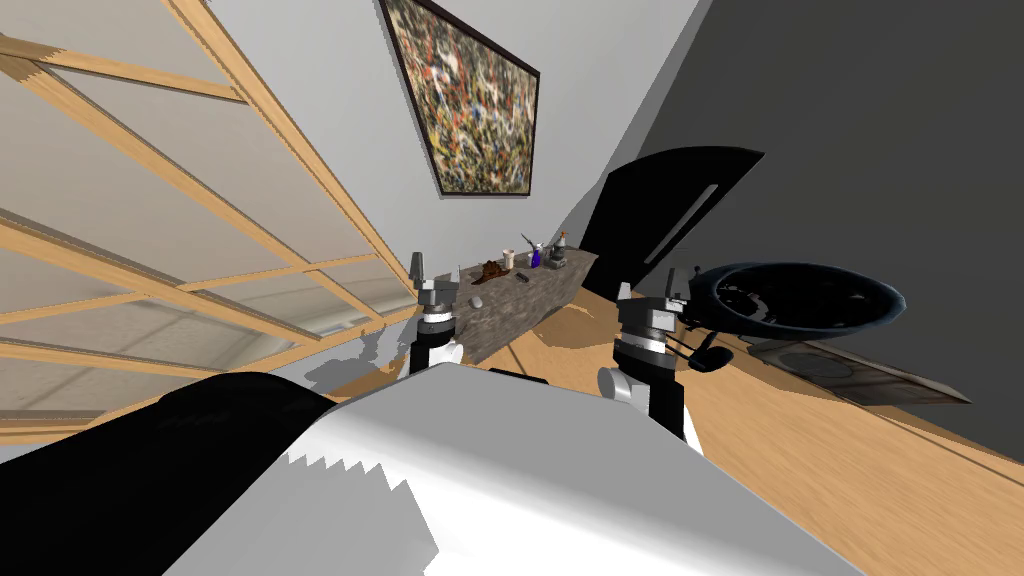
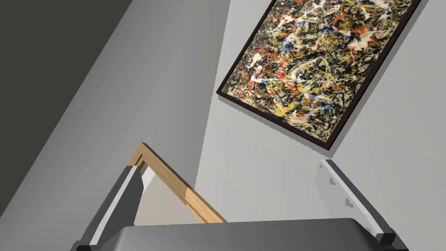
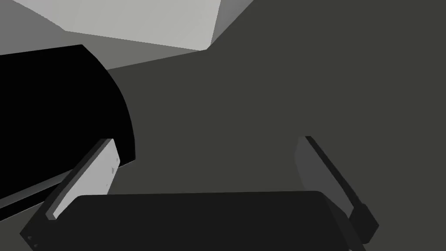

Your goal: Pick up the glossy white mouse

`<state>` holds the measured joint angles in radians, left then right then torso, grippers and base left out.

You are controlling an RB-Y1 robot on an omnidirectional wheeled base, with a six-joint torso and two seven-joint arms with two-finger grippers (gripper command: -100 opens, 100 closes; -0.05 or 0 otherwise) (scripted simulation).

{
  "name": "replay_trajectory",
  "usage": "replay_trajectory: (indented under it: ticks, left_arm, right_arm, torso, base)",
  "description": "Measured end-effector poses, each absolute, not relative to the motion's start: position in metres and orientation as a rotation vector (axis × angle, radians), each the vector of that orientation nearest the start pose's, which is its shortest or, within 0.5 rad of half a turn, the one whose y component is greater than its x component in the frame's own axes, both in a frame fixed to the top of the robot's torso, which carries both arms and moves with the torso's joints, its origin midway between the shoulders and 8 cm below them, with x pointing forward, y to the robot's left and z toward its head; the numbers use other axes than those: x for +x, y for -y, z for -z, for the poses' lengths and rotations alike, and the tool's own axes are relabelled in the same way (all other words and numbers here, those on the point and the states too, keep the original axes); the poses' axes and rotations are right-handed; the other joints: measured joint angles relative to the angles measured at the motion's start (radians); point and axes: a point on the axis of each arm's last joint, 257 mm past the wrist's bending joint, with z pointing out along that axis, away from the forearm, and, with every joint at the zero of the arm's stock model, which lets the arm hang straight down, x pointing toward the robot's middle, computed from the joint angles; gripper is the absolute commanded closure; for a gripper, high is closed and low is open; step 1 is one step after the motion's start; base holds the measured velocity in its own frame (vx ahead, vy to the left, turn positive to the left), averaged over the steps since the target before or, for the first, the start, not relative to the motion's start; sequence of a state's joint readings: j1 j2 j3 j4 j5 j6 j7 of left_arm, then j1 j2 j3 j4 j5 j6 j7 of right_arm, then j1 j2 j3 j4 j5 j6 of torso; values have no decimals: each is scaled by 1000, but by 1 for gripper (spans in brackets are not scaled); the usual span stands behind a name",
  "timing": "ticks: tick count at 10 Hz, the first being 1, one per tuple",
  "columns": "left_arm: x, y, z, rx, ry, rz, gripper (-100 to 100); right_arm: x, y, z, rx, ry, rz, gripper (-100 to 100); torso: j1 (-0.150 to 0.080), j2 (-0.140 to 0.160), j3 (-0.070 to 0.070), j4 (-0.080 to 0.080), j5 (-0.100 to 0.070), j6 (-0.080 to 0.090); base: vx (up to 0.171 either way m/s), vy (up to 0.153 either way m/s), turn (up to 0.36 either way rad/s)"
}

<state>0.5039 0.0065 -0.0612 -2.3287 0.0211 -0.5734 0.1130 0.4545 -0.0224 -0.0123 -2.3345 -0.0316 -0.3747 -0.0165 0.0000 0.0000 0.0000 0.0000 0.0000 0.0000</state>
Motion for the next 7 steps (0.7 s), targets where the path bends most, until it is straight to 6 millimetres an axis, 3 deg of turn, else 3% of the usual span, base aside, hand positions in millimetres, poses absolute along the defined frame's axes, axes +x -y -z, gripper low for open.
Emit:
replay_trajectory:
  ticks: [7]
  left_arm:
    - [341,-245,-51,-593,-631,1584,-100]
  right_arm:
    - [356,280,-40,690,-626,-1337,0]
  torso:
    - [1,3,2,1,0,0]
  base:
    - [-43,7,23]
